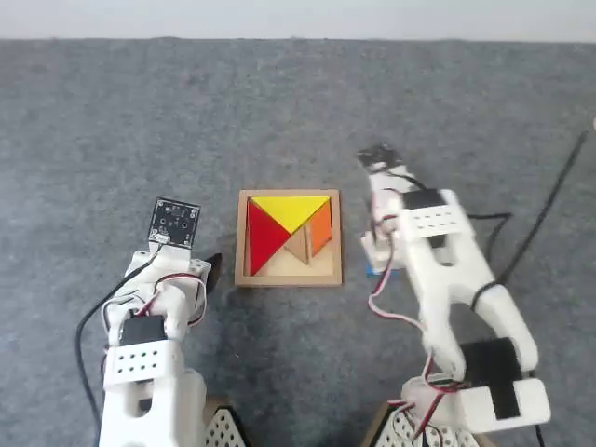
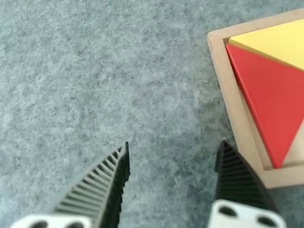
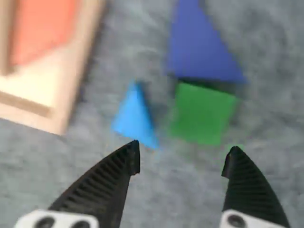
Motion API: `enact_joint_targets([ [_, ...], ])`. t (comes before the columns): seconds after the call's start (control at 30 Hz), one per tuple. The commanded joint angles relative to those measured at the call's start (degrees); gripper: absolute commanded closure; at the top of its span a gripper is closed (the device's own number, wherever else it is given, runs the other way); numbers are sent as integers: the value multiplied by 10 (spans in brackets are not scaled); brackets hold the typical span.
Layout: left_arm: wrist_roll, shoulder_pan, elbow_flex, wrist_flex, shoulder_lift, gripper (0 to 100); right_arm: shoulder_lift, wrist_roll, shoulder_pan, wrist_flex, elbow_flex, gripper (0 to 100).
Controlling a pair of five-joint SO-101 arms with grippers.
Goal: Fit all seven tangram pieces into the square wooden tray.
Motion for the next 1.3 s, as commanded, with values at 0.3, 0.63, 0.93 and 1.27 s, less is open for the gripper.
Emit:
enact_joint_targets([
  [0.3, -7, -1, -1, -11, -8, 720, 80, -18, 26, -106, -4, 716],
  [0.63, -7, -1, -1, -11, -8, 720, 178, -80, 25, -57, -84, 762],
  [0.93, -7, -1, -1, -11, -7, 720, 186, -58, 25, -49, -112, 920],
  [1.27, -7, -1, -1, -11, -7, 720, -43, -76, -101, 49, -105, 920],
])
